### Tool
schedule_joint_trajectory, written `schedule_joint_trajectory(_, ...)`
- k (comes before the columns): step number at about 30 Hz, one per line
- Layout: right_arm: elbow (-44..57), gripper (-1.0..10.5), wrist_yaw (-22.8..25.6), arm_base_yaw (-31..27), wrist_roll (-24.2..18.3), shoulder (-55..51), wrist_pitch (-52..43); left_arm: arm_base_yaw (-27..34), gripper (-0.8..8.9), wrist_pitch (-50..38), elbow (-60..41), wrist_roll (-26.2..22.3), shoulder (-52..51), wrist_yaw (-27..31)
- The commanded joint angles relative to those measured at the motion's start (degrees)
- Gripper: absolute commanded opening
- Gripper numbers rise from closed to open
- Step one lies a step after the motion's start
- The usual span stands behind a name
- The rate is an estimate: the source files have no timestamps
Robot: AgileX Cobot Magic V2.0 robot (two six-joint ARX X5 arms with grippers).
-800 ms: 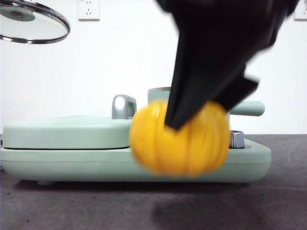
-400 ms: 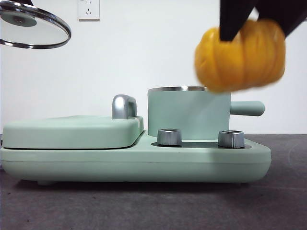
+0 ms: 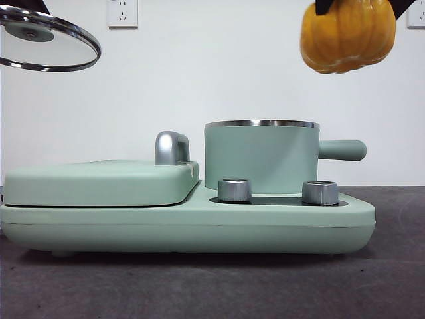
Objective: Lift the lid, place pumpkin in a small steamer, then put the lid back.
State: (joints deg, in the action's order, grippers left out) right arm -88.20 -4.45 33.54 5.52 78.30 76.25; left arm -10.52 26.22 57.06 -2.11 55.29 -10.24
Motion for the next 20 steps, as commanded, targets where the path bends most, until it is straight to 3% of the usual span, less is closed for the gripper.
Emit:
schedule_joint_trajectory(1,-5.6,3.6,0.1,-1.9,-1.8,4.2,1.6,0.0,0.09,-2.2,1.0,0.1,0.2,-0.1)
schedule_joint_trajectory(12,-24.3,3.6,0.0,-5.3,-3.5,20.6,4.7,0.0,0.09,-2.2,1.0,0.2,0.1,-0.1)
schedule_joint_trajectory(20,-29.6,3.6,0.0,-5.3,-4.3,29.1,4.5,0.0,0.09,-2.2,1.0,1.5,0.1,-0.1)
